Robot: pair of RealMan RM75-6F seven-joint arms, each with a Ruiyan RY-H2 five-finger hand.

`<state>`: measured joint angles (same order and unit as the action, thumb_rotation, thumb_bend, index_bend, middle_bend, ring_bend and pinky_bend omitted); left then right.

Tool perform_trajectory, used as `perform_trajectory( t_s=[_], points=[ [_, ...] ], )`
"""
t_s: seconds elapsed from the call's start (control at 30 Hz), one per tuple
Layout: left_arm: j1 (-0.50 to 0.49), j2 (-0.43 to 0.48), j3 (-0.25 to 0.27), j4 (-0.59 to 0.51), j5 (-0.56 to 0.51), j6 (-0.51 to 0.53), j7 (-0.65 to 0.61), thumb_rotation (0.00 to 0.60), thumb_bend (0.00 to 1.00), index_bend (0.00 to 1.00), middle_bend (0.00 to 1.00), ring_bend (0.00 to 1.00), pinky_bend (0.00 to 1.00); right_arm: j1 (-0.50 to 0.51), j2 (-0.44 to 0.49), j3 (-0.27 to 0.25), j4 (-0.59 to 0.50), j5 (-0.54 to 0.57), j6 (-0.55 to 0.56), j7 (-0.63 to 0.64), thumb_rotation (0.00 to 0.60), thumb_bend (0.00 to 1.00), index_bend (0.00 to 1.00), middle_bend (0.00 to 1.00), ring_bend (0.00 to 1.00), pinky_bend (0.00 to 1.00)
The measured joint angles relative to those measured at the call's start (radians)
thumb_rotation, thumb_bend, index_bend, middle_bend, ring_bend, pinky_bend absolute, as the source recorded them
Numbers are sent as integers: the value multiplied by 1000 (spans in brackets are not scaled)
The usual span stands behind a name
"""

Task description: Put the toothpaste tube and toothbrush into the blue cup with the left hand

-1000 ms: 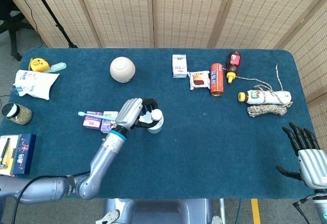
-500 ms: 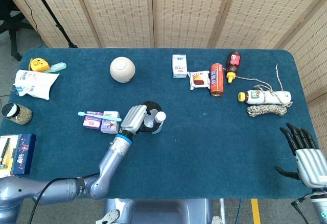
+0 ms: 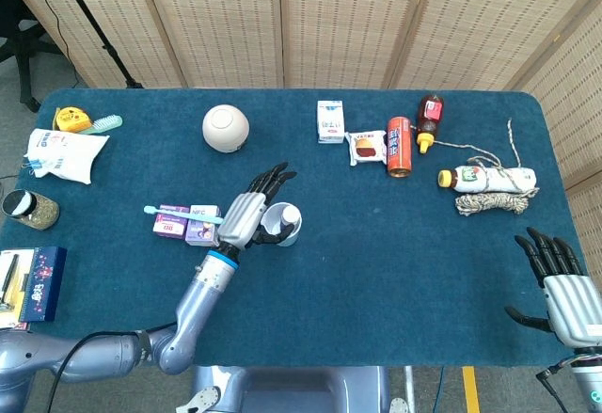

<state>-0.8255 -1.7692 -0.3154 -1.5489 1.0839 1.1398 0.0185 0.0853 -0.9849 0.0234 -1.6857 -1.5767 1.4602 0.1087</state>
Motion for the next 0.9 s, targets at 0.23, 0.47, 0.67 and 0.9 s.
perform_trajectory(
  t_s=[0.23,0.47,0.67,0.9],
  points=[
    [45,118,15,-110,30,44,76,600,307,282,0,0,0,-5,2,-4,-6,-14,13,-3,600,0,0,0,0,0],
    [78,349,64,-151,-76,-7,330,600,312,511,0,0,0,-7,3,-8,-11,-23,18,-4,600,0,0,0,0,0],
    [94,393,103,-100,-112,-89,320,600,334,506,0,0,0,-4,0,-9,-13,-23,11,-13,600,0,0,0,0,0],
    [95,362,140,-8,-106,-147,292,600,342,512,0,0,0,-1,-2,-9,-15,-18,3,-18,600,0,0,0,0,0]
  ],
)
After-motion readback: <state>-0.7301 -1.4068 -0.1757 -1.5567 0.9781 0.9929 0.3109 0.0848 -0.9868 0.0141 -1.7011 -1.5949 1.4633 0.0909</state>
